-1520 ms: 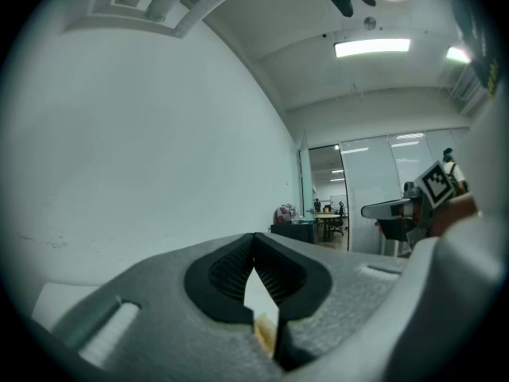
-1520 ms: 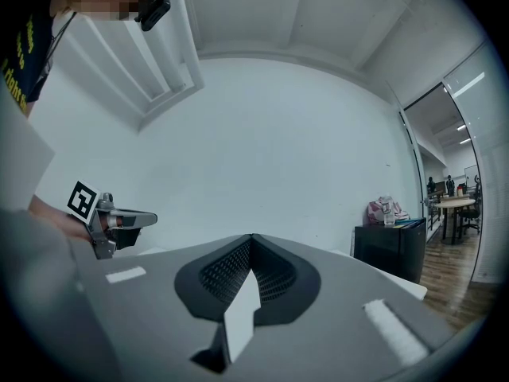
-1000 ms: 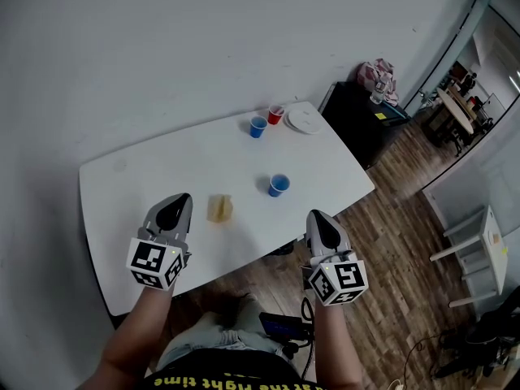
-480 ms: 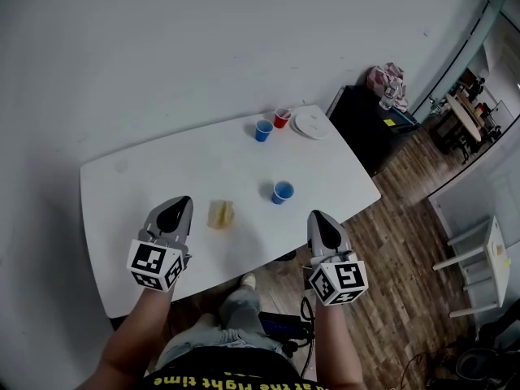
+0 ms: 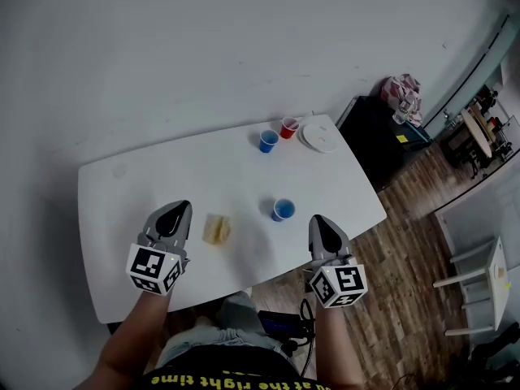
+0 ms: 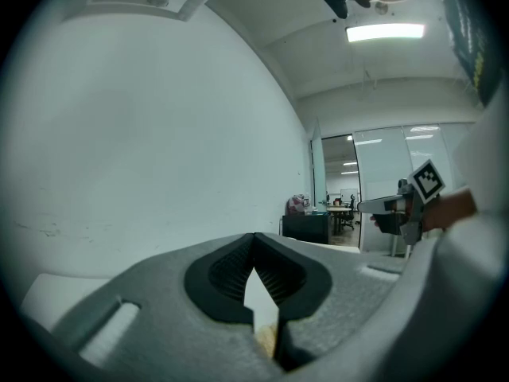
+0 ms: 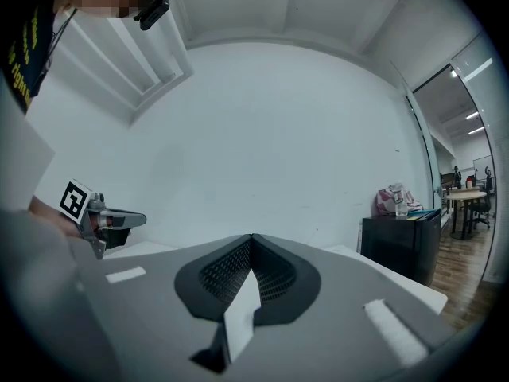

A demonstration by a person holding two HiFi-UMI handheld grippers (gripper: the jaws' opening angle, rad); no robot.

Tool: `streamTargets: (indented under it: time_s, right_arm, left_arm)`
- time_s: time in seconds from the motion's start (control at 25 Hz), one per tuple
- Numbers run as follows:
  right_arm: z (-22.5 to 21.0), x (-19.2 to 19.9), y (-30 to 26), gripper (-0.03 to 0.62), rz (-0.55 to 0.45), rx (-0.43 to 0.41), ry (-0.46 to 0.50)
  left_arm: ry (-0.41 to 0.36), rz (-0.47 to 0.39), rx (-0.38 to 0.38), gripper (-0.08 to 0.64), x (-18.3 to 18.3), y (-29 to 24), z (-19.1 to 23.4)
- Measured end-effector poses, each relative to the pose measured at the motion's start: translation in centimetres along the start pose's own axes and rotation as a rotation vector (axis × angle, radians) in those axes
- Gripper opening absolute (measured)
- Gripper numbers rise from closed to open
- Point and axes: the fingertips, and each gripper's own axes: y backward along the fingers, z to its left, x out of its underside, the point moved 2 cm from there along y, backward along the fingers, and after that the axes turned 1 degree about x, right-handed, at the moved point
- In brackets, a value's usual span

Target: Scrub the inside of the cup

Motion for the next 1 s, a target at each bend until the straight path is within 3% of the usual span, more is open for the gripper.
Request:
streamTargets:
  time_s: [1.0]
  right_arm:
    - [-8.1,4.4,-8.3,0.006,0.109,-0.144,-0.032]
  left_arm:
    - [0.041,0.093,-0.109,0.003,3.7,-6.9,1.4]
